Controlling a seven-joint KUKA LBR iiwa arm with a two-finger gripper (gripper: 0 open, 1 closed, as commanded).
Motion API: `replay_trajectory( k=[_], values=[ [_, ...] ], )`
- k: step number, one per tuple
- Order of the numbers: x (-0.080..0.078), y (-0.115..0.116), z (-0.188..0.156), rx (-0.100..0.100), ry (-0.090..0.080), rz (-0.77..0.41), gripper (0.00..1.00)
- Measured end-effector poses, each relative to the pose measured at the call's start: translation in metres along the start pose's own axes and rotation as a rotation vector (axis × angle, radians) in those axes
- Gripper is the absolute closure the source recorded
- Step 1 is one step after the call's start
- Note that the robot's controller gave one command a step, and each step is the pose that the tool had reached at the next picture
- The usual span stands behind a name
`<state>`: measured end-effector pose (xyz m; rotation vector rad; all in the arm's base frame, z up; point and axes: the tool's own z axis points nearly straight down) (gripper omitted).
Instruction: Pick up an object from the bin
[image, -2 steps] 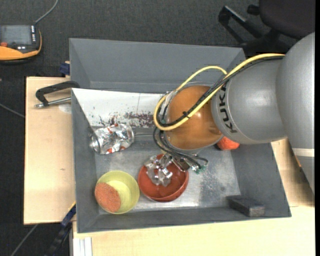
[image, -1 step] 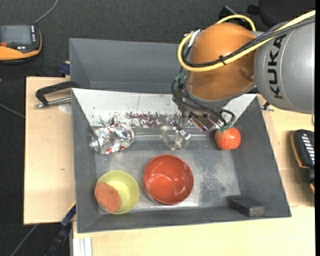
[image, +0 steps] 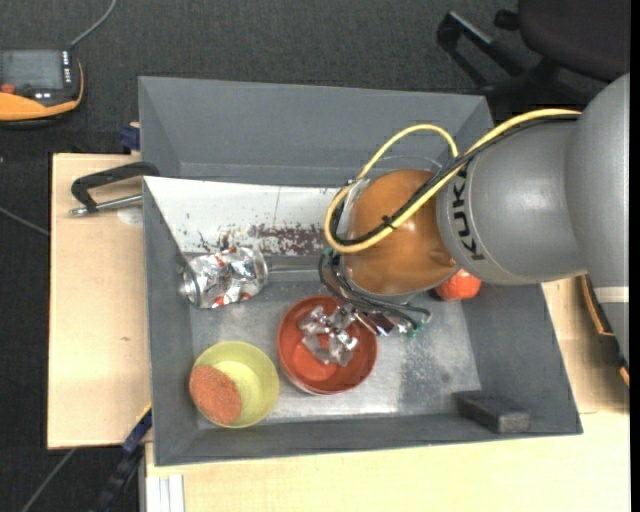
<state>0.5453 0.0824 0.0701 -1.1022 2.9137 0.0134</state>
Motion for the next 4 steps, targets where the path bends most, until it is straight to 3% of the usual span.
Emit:
replay_trajectory(
  k=[1, 2, 3, 4],
  values=[
    [0.0042, 0.0072, -0.0008, -0.001, -0.002, 0.052, 1.00],
    [0.0031, 0.0071, -0.0025, 0.000, -0.005, 0.052, 0.00],
    [0.0039, 0.0070, -0.0010, 0.000, -0.004, 0.052, 1.00],
    [0.0039, 0.0070, -0.0010, 0.000, -0.004, 0.052, 1.00]
  ],
)
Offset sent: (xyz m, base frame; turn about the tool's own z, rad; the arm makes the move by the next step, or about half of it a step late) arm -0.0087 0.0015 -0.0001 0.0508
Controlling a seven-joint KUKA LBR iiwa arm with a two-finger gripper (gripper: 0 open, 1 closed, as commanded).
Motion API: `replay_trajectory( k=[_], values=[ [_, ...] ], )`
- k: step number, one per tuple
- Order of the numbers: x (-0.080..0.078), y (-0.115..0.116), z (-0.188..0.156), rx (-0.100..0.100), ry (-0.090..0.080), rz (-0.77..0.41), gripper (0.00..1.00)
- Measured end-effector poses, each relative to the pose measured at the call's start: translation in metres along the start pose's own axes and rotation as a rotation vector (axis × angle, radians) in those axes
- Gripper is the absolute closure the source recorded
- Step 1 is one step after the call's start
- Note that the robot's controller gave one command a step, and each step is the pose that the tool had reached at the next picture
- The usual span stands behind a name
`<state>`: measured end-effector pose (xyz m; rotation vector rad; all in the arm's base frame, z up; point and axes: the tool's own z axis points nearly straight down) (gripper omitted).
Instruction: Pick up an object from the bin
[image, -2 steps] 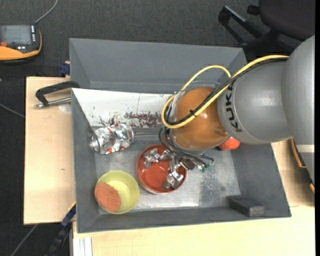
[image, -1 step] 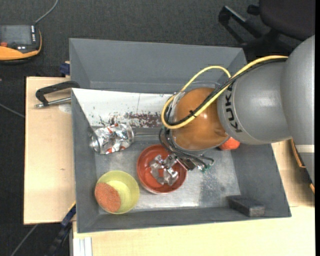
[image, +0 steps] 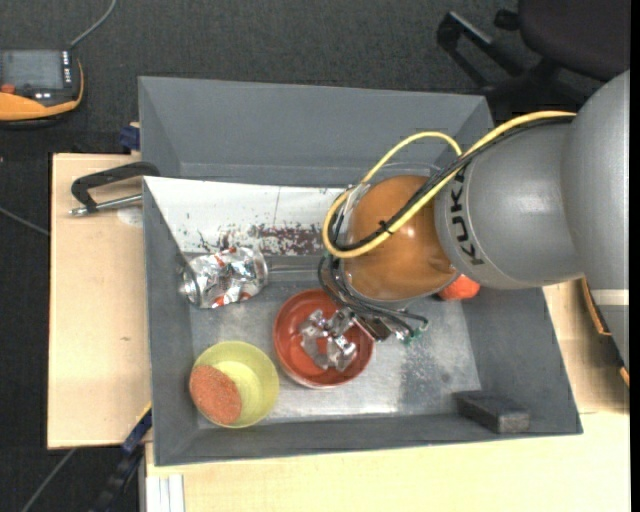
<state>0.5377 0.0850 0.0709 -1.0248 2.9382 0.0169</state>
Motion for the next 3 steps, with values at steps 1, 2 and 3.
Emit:
replay_trajectory(
  k=[1, 2, 3],
  values=[
    [0.003, -0.010, -0.049, 0.004, -0.010, -0.017, 1.00],
    [0.004, -0.009, -0.046, 0.001, -0.006, -0.017, 0.00],
    [-0.036, -0.027, -0.010, 0.003, -0.016, -0.015, 0.00]
  ],
)
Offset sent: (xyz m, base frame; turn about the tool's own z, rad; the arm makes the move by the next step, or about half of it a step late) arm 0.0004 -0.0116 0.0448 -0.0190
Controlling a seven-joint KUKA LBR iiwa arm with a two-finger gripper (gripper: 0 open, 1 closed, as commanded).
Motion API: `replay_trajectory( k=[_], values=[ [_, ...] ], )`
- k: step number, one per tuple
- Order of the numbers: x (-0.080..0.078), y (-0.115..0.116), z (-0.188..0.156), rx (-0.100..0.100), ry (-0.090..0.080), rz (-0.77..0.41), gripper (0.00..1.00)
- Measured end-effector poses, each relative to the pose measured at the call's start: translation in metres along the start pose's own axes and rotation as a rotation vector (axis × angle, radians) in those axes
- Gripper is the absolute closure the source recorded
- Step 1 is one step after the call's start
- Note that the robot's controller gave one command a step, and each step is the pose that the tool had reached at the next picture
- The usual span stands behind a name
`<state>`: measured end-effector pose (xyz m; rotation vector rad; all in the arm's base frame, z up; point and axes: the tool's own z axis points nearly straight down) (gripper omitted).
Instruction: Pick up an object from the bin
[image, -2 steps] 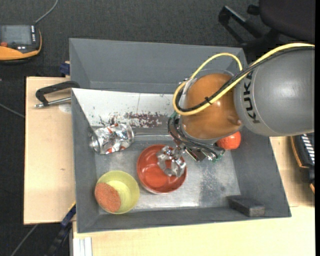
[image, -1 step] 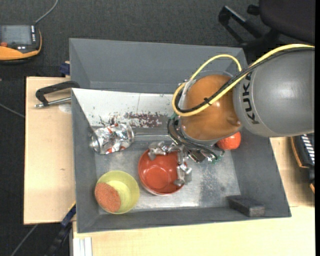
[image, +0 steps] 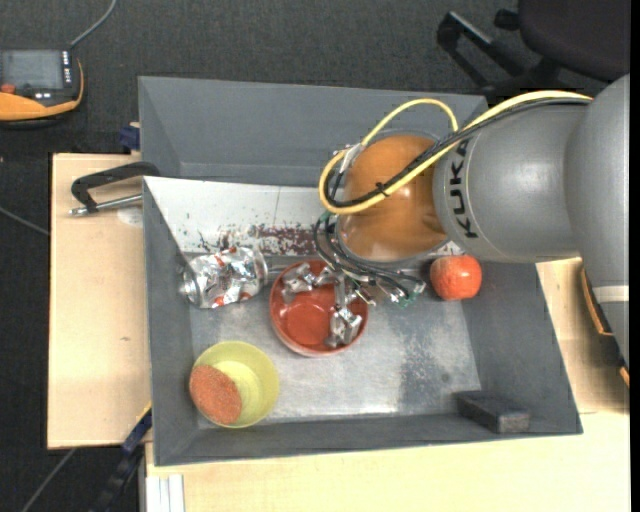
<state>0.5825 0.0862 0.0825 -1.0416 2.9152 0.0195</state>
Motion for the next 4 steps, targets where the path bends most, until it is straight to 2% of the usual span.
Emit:
replay_trajectory(
  k=[1, 2, 3, 4],
  values=[
    [0.002, 0.001, 0.000, -0.002, 0.003, 0.000, 1.00],
    [0.002, 0.000, -0.001, -0.002, 0.004, 0.000, 0.00],
    [0.028, 0.007, -0.008, -0.001, 0.000, -0.065, 0.00],
    [0.051, -0.020, 0.004, 0.002, -0.012, -0.219, 0.00]
  ],
)
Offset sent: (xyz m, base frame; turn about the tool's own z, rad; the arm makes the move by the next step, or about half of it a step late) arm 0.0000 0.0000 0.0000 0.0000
